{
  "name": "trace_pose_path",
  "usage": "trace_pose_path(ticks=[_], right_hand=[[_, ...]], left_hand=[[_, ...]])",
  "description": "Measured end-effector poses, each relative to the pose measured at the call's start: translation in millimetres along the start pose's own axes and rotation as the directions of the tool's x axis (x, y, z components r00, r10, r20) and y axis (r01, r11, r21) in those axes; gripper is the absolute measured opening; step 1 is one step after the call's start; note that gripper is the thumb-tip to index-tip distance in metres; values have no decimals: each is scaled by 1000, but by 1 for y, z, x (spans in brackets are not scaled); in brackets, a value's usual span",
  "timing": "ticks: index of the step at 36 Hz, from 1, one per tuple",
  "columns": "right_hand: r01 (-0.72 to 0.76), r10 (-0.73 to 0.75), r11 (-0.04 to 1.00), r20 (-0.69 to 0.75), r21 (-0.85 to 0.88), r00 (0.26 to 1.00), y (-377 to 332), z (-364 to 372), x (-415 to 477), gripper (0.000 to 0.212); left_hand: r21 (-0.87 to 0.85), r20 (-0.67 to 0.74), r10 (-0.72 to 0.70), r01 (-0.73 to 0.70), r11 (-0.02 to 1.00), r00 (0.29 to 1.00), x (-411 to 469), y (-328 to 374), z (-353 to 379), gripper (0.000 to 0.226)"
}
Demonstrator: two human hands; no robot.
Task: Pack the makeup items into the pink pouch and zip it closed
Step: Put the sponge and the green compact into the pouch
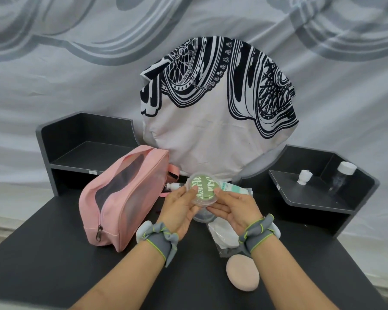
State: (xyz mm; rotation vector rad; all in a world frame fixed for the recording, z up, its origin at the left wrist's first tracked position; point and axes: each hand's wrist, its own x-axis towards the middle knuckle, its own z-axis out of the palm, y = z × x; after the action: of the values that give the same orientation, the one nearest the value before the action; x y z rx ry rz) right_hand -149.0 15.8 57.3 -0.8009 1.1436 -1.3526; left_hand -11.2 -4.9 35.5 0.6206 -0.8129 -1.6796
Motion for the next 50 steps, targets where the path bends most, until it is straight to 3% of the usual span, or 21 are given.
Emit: trace_pose_path(ticks=[4,8,11,16,19,22,25,27,31,33,37,41,46,50], right_hand=[[21,-20,999,-28,48,999,-1,1,-3,21],[10,-10,1000,-23,-18,1000,-2,4,-5,26],[48,-49,998,-26,-37,998,-3,6,-6,30],[111,-111,994,-58,-9,992,-6,10,-10,18],[137,-136,991,-116,0,984,-6,14,-13,15],[150,-145,988,-148,25,978,-9,16,-17,17],[130,-125,991,-131,33,983,-12,16,-21,26],[119,-113,992,-120,46,986,-15,17,-25,31],[117,-111,992,-116,45,987,-18,23,-30,30],[118,-114,992,-109,32,987,-19,27,-33,30],[107,-107,994,-70,6,992,-21,41,-36,33],[103,-104,994,-21,-45,994,-19,53,-36,34],[157,-158,985,-1,-74,988,-20,79,-40,31],[195,-194,954,25,-229,981,-20,101,-43,44]], left_hand=[[34,-89,-25,29,999,996,-1,-2,-3,23],[66,-115,-24,32,997,993,-1,-2,-6,26],[141,-106,15,0,990,994,-1,1,-5,26],[256,-119,61,-28,966,991,-2,10,0,28],[432,-157,193,-108,895,969,-3,20,5,26],[701,-124,394,-201,684,911,-9,39,8,36],[924,24,557,-231,305,830,-19,67,7,30],[971,84,601,-202,131,795,-21,89,3,32],[983,38,636,87,-164,771,-14,130,-16,25],[948,-2,634,203,-245,773,-18,145,-26,18],[922,-138,570,316,-225,810,-29,155,-47,20],[966,-133,445,217,-143,885,-36,147,-49,24],[993,-75,454,109,-49,888,-43,138,-48,33],[981,-117,423,39,189,899,-49,138,-46,31]])
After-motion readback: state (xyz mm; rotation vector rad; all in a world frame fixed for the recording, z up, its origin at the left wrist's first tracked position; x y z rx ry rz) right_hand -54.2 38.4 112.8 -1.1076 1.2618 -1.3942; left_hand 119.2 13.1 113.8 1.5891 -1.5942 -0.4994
